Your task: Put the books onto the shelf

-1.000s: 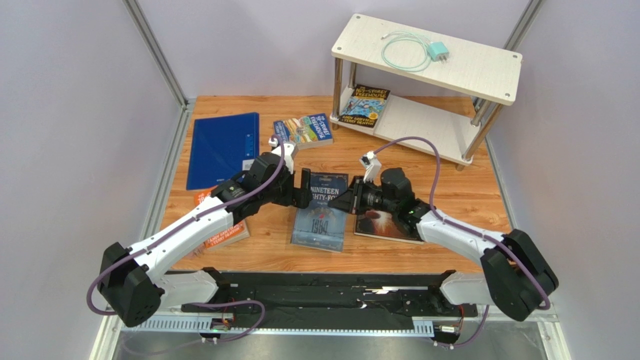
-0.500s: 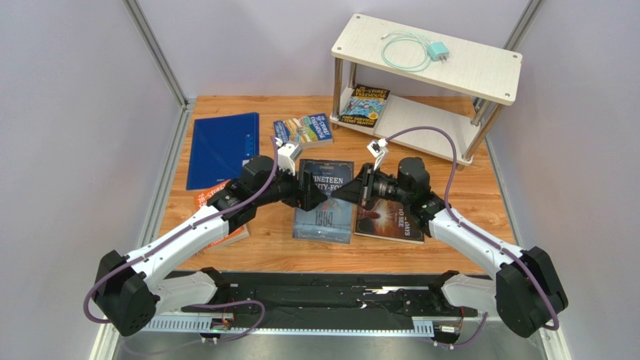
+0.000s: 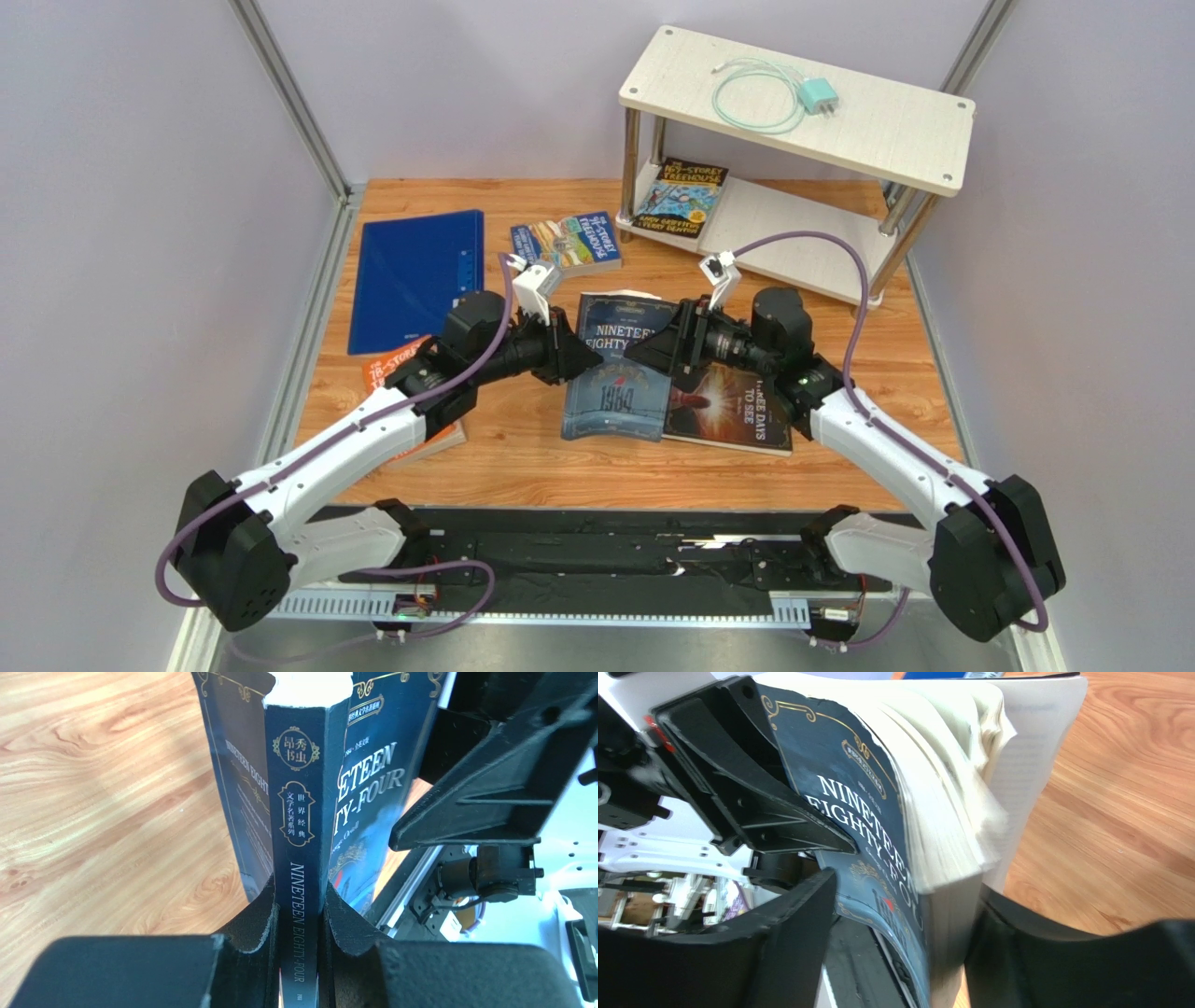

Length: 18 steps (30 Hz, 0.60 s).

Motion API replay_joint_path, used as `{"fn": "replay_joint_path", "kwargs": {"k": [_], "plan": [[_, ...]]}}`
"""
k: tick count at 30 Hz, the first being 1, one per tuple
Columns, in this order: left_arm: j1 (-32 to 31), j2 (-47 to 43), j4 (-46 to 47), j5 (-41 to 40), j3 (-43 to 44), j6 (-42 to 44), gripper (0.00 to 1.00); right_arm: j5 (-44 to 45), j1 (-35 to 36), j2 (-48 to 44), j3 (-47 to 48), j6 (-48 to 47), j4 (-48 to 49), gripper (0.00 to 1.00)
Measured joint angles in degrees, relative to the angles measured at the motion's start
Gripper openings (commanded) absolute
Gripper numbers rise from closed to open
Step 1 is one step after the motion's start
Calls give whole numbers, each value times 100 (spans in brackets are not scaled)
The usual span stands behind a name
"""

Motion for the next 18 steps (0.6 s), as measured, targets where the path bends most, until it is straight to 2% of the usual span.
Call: {"fn": "replay_joint_path", "kwargs": {"k": [5,11,18], "plan": [[20,101,-146,192,190,42,0,337,-9,-623,-369,-170,-188,99],[103,326,-205,734,544,26,0,284,-332,-1574,-1237,-37,271,100],[203,787,68,1211,962,-157,0,76,-398,-1705,-1515,116,603,100]]}}
